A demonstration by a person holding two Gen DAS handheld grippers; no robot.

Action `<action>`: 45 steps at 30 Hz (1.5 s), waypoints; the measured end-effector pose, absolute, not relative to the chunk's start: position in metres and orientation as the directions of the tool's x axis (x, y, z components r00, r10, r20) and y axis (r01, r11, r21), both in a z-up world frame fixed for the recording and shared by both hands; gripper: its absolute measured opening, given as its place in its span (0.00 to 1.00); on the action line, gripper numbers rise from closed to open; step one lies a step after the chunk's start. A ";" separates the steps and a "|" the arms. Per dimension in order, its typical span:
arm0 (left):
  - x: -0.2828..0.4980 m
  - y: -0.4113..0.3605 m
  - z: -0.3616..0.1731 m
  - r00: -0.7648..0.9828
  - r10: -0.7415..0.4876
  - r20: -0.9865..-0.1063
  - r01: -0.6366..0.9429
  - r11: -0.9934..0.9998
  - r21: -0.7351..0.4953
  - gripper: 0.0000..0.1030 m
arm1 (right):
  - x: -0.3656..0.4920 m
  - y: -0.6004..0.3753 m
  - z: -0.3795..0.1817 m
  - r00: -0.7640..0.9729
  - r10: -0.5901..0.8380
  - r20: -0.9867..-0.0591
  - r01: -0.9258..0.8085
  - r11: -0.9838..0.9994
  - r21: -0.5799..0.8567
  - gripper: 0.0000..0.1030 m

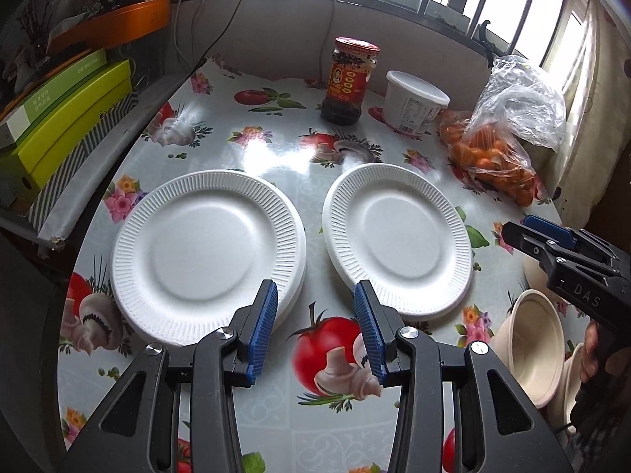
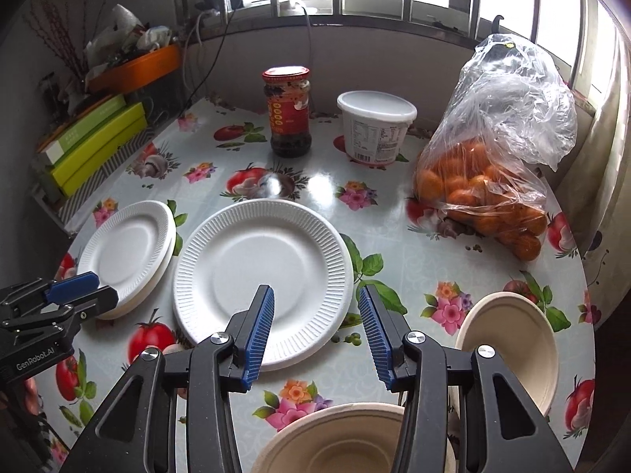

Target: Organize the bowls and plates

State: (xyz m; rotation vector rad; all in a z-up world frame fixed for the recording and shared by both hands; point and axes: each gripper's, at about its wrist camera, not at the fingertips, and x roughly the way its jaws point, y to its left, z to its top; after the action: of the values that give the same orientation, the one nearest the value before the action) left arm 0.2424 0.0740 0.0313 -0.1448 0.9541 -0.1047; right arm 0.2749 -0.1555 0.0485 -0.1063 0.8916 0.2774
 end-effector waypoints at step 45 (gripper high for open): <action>0.294 0.043 -0.009 0.469 -0.223 -0.855 0.003 0.968 -0.251 0.36 | 0.353 -0.179 -0.021 0.354 0.318 -0.879 -0.242 0.939 0.243 0.25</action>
State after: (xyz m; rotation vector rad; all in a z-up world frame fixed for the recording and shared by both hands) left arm 0.2937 0.0429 -0.0087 -0.2272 1.0766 -0.1402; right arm 0.3526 -0.1786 -0.0206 0.0751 1.1536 0.3625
